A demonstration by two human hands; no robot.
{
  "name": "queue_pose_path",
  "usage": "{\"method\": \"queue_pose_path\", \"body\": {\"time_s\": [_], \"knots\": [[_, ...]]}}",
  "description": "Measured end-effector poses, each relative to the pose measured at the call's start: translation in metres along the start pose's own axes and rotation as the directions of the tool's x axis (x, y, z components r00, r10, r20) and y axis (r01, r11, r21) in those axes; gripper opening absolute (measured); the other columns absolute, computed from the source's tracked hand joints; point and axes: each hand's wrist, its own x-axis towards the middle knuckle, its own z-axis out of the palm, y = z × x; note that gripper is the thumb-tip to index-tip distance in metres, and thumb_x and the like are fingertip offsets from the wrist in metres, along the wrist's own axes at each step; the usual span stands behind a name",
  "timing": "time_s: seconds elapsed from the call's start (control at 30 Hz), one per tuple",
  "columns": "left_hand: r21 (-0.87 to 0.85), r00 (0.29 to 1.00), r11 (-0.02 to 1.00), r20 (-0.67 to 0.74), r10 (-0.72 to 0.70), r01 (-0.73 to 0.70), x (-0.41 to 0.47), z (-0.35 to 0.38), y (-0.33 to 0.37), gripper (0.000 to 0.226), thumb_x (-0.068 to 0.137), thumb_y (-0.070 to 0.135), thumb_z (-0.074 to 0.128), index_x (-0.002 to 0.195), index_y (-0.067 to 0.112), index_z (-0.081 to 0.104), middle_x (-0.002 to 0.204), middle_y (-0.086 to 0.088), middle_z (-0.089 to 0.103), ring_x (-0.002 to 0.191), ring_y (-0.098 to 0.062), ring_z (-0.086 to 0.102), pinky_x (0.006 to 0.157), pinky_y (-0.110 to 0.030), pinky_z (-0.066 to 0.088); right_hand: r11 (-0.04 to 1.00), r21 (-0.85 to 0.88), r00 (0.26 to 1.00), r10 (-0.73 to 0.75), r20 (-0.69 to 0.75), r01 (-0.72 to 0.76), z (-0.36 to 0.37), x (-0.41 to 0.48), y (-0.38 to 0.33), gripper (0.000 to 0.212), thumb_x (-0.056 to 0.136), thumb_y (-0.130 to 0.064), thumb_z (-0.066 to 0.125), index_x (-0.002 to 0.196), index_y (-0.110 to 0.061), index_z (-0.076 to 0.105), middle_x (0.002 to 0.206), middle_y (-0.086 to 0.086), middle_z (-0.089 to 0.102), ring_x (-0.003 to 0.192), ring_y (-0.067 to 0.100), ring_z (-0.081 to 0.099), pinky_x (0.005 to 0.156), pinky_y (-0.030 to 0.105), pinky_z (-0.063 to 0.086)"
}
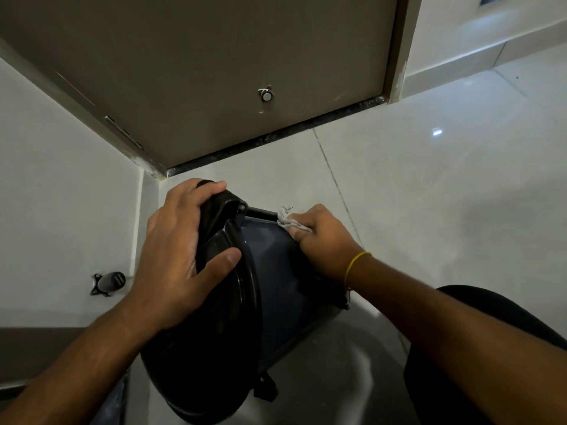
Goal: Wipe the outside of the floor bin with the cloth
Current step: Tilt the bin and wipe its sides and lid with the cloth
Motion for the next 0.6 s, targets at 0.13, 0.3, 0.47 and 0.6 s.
{"method": "queue_pose_path", "body": {"time_s": [0.13, 0.3, 0.47, 0.6], "knots": [[-0.01, 0.999, 0.999, -0.008, 0.047, -0.047, 0.0, 0.001, -0.006, 0.094, 0.095, 0.091, 0.031, 0.161, 0.024, 0.04, 0.155, 0.037, 0.029, 0.146, 0.017, 0.03, 0.117, -0.045, 0.039, 0.973, 0.045, 0.974, -0.227, 0.011, 0.226, 0.01, -0.019, -0.03, 0.03, 0.106, -0.026, 0.056, 0.08, -0.017, 0.067, 0.11, 0.005, 0.063, 0.121, 0.031, 0.061, 0.112, 0.052, 0.043], [-0.042, 0.999, 0.998, 0.016, 0.038, -0.037, -0.011, -0.008, -0.02, 0.091, 0.099, 0.085, 0.035, 0.162, 0.019, 0.038, 0.154, 0.018, 0.037, 0.147, 0.007, 0.036, 0.121, -0.027, 0.035, 0.911, 0.074, 0.906, -0.412, 0.096, 0.406, 0.022, -0.027, -0.056, 0.025, 0.108, -0.013, 0.053, 0.093, 0.001, 0.067, 0.113, 0.019, 0.058, 0.109, 0.034, 0.058, 0.1, 0.044, 0.047], [-0.059, 1.0, 0.998, 0.015, 0.006, -0.005, -0.01, -0.009, -0.02, 0.089, 0.098, 0.085, 0.036, 0.163, 0.024, 0.038, 0.156, 0.012, 0.037, 0.148, 0.004, 0.037, 0.122, -0.044, 0.039, 0.966, 0.067, 0.967, -0.252, 0.035, 0.25, 0.012, -0.018, -0.031, 0.022, 0.106, -0.018, 0.057, 0.109, -0.009, 0.077, 0.115, 0.011, 0.066, 0.111, 0.024, 0.062, 0.104, 0.038, 0.051], [-0.051, 0.996, 0.996, 0.049, 0.072, -0.069, -0.003, -0.005, -0.009, 0.075, 0.1, 0.084, 0.033, 0.162, 0.04, 0.035, 0.158, 0.026, 0.035, 0.15, 0.002, 0.038, 0.121, -0.058, 0.042, 0.959, 0.048, 0.937, -0.262, -0.231, 0.28, 0.03, -0.041, -0.024, 0.014, 0.1, -0.017, 0.062, 0.091, -0.009, 0.07, 0.102, 0.005, 0.056, 0.092, 0.022, 0.059, 0.074, 0.018, 0.042]]}}
